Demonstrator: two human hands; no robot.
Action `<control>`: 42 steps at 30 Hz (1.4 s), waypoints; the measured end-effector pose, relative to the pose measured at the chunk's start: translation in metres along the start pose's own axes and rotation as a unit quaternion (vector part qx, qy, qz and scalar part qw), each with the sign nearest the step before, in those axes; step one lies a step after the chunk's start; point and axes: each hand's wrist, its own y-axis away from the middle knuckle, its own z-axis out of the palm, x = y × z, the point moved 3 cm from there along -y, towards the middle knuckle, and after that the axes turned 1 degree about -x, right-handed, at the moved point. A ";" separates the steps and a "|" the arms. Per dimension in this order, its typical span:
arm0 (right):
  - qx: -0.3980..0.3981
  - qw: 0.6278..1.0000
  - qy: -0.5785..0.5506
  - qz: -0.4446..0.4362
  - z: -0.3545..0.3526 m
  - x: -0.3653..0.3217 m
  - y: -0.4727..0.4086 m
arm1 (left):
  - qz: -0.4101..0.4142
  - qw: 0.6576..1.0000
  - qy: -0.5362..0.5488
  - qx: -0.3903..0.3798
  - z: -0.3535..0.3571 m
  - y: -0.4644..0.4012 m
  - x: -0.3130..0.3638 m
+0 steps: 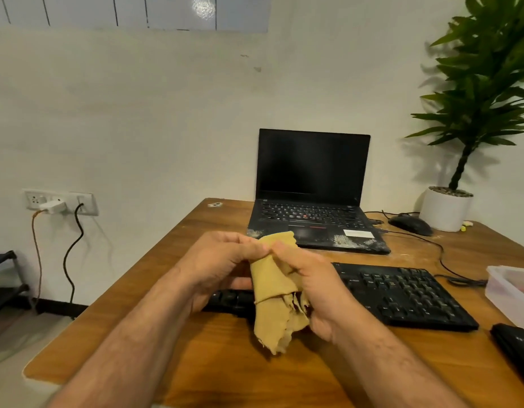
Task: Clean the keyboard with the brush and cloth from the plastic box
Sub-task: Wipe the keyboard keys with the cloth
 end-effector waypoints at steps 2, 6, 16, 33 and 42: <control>-0.007 0.999 0.050 -0.007 0.002 -0.003 -0.007 | 0.018 1.000 0.006 0.005 -0.009 -0.006 -0.001; 0.098 0.926 0.349 -0.100 -0.003 -0.024 -0.030 | 0.103 0.964 -0.169 0.176 -0.046 -0.026 -0.005; 0.018 0.713 0.672 -0.202 0.065 -0.002 -0.097 | 0.002 0.958 -0.198 0.208 -0.087 -0.075 -0.046; -0.111 0.667 0.704 -0.218 0.068 0.030 -0.096 | 0.031 0.978 -0.154 0.137 -0.097 -0.084 -0.050; -0.155 0.713 0.642 -0.234 0.064 0.018 -0.081 | 0.030 0.979 -0.152 0.134 -0.099 -0.091 -0.054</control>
